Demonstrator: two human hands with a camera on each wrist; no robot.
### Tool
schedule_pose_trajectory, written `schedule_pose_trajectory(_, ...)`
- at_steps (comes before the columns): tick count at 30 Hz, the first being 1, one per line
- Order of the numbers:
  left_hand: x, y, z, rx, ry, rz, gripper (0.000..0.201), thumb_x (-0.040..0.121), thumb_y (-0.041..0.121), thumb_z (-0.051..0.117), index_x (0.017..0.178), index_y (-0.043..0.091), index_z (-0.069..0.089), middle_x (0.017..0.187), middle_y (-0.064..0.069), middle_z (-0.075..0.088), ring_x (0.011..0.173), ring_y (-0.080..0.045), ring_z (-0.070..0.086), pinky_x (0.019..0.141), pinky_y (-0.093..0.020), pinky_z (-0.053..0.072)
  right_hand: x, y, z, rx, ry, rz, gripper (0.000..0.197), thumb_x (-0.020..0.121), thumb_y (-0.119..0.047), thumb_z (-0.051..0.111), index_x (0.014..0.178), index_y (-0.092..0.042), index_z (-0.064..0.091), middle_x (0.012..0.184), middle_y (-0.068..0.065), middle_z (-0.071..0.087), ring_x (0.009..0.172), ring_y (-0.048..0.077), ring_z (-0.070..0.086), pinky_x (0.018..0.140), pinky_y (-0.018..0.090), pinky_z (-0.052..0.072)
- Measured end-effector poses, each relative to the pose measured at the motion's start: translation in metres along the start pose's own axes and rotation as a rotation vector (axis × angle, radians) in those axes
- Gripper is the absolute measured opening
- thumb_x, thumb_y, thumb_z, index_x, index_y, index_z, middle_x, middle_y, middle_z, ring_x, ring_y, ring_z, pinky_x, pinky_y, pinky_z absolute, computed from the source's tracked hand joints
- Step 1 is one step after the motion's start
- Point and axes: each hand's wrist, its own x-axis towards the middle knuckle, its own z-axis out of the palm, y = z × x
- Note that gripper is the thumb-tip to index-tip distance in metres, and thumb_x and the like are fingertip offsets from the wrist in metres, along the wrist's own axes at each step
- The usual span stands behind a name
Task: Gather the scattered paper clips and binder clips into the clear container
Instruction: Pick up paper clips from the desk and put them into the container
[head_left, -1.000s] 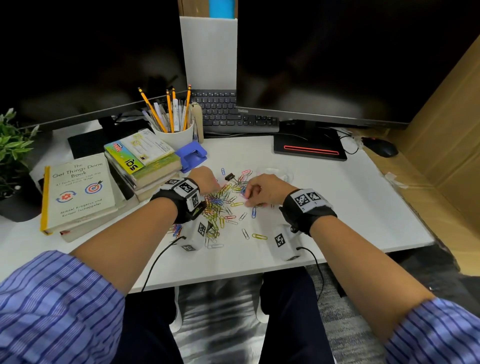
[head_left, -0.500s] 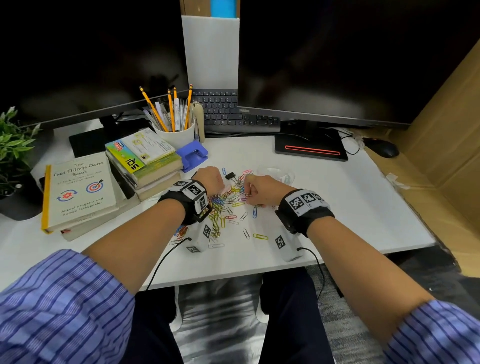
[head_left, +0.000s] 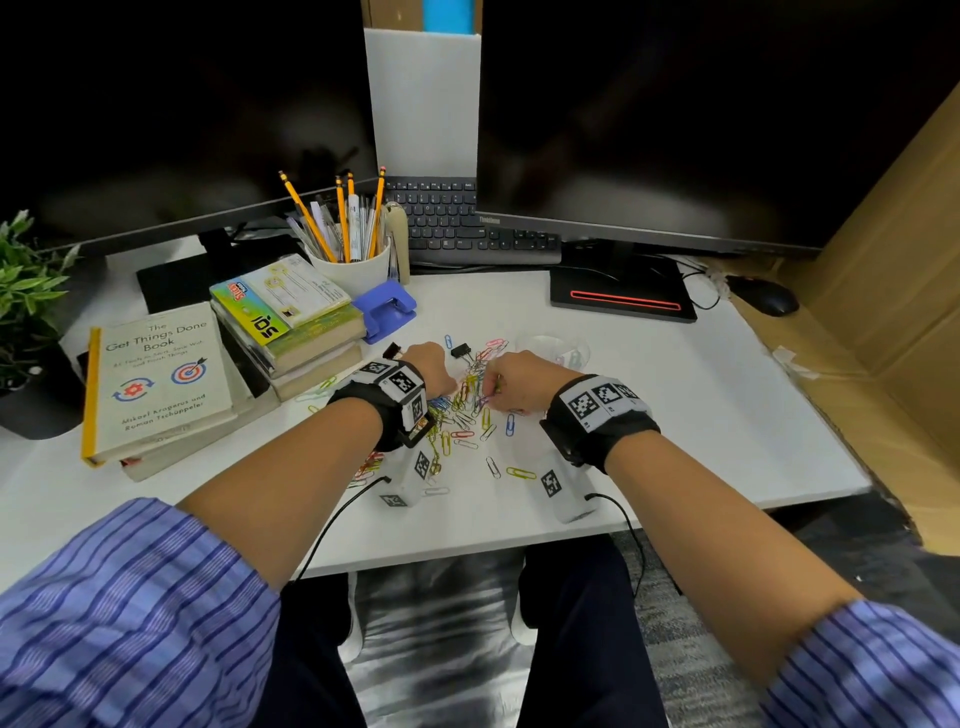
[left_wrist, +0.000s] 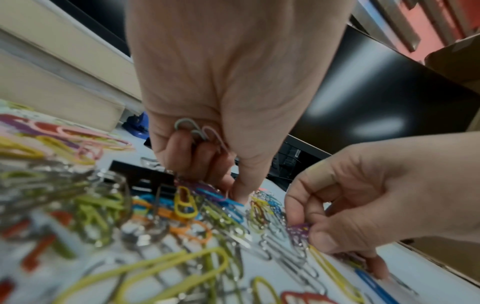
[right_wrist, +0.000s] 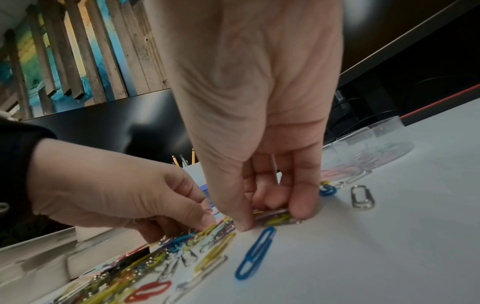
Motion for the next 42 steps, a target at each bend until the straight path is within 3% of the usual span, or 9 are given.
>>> schedule_pose_trajectory(4,-0.001,0.002,0.003,0.030,-0.002,-0.004,0.039,0.094,0.023,0.052,0.121,-0.005,0.052,0.126,-0.020,0.059,0.117,-0.032,0.056,0.093,-0.034,0.046,-0.001,-0.001,0.004,-0.082,-0.022,-0.002,0.023,0.091,-0.016,0.052,0.100,0.001,0.064,0.099,0.016,0.066,0.089,0.027,0.061,0.076,0.033,0.048)
schedule_pose_trajectory(10,-0.005,0.004,0.004,0.033,-0.039,0.017,0.037,0.099,0.020,0.044,0.122,-0.008,0.051,0.126,-0.023,0.058,0.117,-0.035,0.056,0.095,-0.036,0.045,0.001,0.004,0.005,-0.047,0.046,-0.017,0.025,0.096,-0.019,0.043,0.074,-0.007,0.044,0.066,0.007,0.040,0.070,0.022,0.042,0.062,0.029,0.031)
schedule_pose_trajectory(21,-0.006,0.007,0.001,0.086,-0.063,0.018,0.036,0.100,0.020,0.041,0.123,-0.005,0.051,0.129,-0.020,0.056,0.119,-0.033,0.055,0.096,-0.034,0.044,-0.015,0.024,-0.043,0.175,0.163,0.036,0.038,0.092,-0.004,0.041,0.119,-0.016,0.065,0.123,0.005,0.061,0.108,0.018,0.056,0.089,0.024,0.041)
schedule_pose_trajectory(25,-0.008,0.012,0.002,0.065,-0.058,-0.003,0.035,0.100,0.014,0.039,0.126,-0.007,0.049,0.131,-0.021,0.055,0.122,-0.033,0.053,0.099,-0.035,0.043,-0.008,0.059,-0.052,0.477,0.426,0.271,0.029,0.089,0.002,0.046,0.110,0.004,0.067,0.086,0.007,0.065,0.066,0.014,0.055,0.061,0.026,0.049)
schedule_pose_trajectory(27,-0.008,0.013,0.002,0.057,-0.059,-0.006,0.035,0.100,0.012,0.038,0.127,-0.007,0.049,0.132,-0.021,0.055,0.123,-0.033,0.053,0.099,-0.035,0.043,-0.003,0.073,-0.047,0.524,0.476,0.406,0.026,0.086,-0.003,0.053,0.105,0.006,0.068,0.077,0.009,0.063,0.068,0.022,0.058,0.073,0.037,0.056)
schedule_pose_trajectory(30,-0.008,0.013,0.003,0.035,-0.055,-0.001,0.034,0.100,0.010,0.038,0.127,-0.007,0.050,0.132,-0.021,0.054,0.123,-0.032,0.053,0.100,-0.034,0.043,-0.001,0.083,-0.037,0.522,0.510,0.443,0.019,0.084,-0.004,0.059,0.095,0.002,0.071,0.080,0.010,0.064,0.077,0.024,0.059,0.086,0.039,0.055)
schedule_pose_trajectory(34,-0.006,0.015,0.005,0.046,-0.057,0.000,0.035,0.101,0.011,0.035,0.128,-0.006,0.050,0.134,-0.020,0.053,0.125,-0.031,0.052,0.102,-0.032,0.042,-0.004,0.079,-0.034,0.370,0.543,0.442,0.018,0.086,-0.010,0.056,0.086,-0.002,0.073,0.086,0.010,0.069,0.080,0.022,0.061,0.071,0.026,0.047)
schedule_pose_trajectory(38,-0.002,0.020,-0.004,-0.038,-0.005,-0.020,0.036,0.100,0.008,0.036,0.129,-0.008,0.047,0.136,-0.022,0.047,0.123,-0.033,0.052,0.100,-0.033,0.043,-0.004,0.085,-0.026,0.402,0.614,0.492,0.025,0.087,-0.009,0.058,0.108,0.000,0.065,0.117,0.016,0.064,0.106,0.030,0.061,0.084,0.030,0.047)
schedule_pose_trajectory(42,0.008,0.026,-0.014,-0.268,0.059,0.005,0.030,0.099,0.018,0.041,0.108,-0.005,0.058,0.121,-0.025,0.060,0.112,-0.038,0.058,0.092,-0.039,0.046,-0.004,0.089,-0.015,0.604,0.485,0.585,0.042,0.086,-0.010,0.058,0.127,-0.009,0.050,0.124,0.017,0.060,0.075,0.027,0.060,0.056,0.021,0.049)
